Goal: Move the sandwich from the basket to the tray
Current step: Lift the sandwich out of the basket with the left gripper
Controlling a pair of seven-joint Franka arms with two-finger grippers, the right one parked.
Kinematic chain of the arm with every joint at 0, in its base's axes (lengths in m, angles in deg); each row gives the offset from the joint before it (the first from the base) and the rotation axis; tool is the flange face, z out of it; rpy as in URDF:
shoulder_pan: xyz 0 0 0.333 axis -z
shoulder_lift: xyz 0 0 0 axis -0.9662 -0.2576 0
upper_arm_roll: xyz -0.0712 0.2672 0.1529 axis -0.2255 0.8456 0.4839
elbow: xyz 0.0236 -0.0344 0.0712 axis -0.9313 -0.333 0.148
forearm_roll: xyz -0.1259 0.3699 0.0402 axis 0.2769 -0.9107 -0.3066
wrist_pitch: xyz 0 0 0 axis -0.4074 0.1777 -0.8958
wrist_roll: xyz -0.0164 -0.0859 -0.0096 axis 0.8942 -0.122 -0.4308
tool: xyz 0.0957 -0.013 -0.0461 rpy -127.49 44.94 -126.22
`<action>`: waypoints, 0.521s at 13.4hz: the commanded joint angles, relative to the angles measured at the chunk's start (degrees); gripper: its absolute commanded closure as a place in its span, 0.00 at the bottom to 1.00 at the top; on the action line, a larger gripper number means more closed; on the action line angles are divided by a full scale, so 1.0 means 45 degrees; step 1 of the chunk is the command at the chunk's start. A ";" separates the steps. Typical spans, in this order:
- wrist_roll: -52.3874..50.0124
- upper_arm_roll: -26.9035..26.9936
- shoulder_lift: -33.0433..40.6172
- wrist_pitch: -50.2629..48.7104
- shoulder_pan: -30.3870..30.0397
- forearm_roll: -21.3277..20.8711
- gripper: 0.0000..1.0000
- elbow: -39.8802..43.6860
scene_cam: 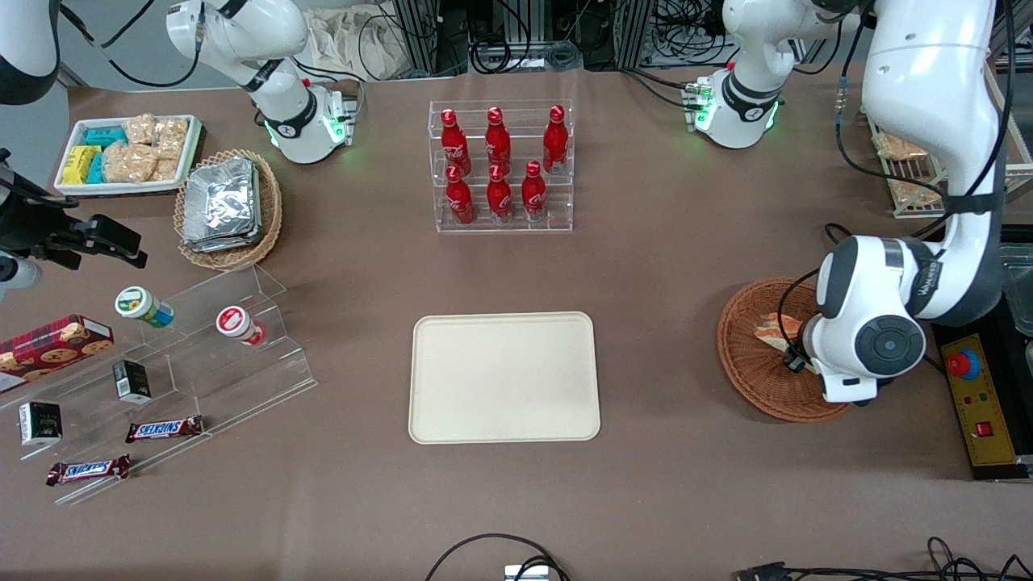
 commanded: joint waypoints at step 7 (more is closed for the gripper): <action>0.3808 -0.1527 -0.1012 -0.2622 0.2894 0.0064 1.00 0.4717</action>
